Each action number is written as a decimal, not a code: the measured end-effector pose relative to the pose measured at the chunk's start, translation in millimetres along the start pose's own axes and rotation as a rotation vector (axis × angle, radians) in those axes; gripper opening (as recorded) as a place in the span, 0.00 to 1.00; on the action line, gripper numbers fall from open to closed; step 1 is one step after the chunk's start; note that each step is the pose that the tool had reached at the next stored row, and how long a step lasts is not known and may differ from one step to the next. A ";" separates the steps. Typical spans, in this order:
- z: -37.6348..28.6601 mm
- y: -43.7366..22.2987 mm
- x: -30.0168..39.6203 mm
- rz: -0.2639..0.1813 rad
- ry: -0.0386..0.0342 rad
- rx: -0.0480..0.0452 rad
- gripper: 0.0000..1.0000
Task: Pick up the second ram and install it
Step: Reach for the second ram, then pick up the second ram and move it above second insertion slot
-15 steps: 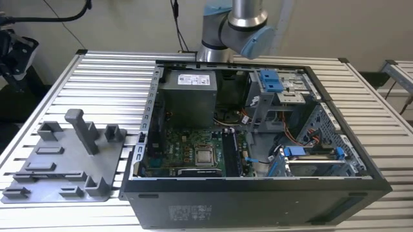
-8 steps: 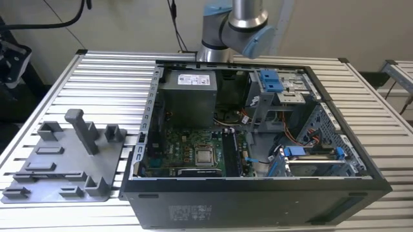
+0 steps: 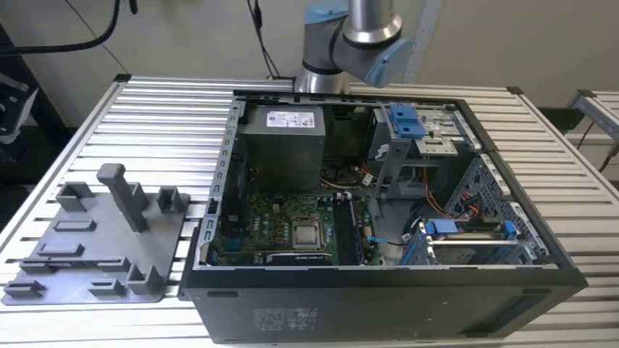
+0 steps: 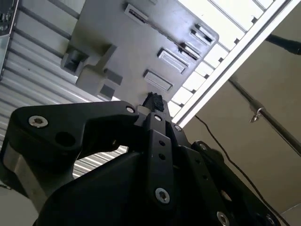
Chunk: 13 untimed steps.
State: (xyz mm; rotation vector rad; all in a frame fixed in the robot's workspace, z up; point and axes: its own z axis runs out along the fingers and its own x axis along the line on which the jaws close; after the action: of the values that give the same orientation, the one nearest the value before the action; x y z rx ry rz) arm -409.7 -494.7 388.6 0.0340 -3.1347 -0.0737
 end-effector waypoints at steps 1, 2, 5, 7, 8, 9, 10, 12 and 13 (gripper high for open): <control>0.0 -1.4 0.0 0.000 0.0000 0.0000 0.11; -0.1 -2.0 0.0 0.000 0.0001 0.0001 0.11; -0.1 -2.1 0.1 0.000 0.0001 0.0001 0.11; -0.1 -2.3 0.0 0.000 0.0001 0.0001 0.11; -0.1 -2.3 0.0 0.000 0.0001 0.0001 0.11; -0.1 -2.4 0.0 0.000 0.0000 0.0001 0.11; -0.1 -2.4 0.0 0.000 0.0000 0.0001 0.11; -0.1 -2.4 0.0 0.000 -0.0001 0.0000 0.11; -0.1 -2.4 0.0 0.000 0.0000 0.0000 0.11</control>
State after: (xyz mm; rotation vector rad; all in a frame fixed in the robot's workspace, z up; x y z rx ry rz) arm -409.7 -497.1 388.6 0.0340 -3.1347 -0.0737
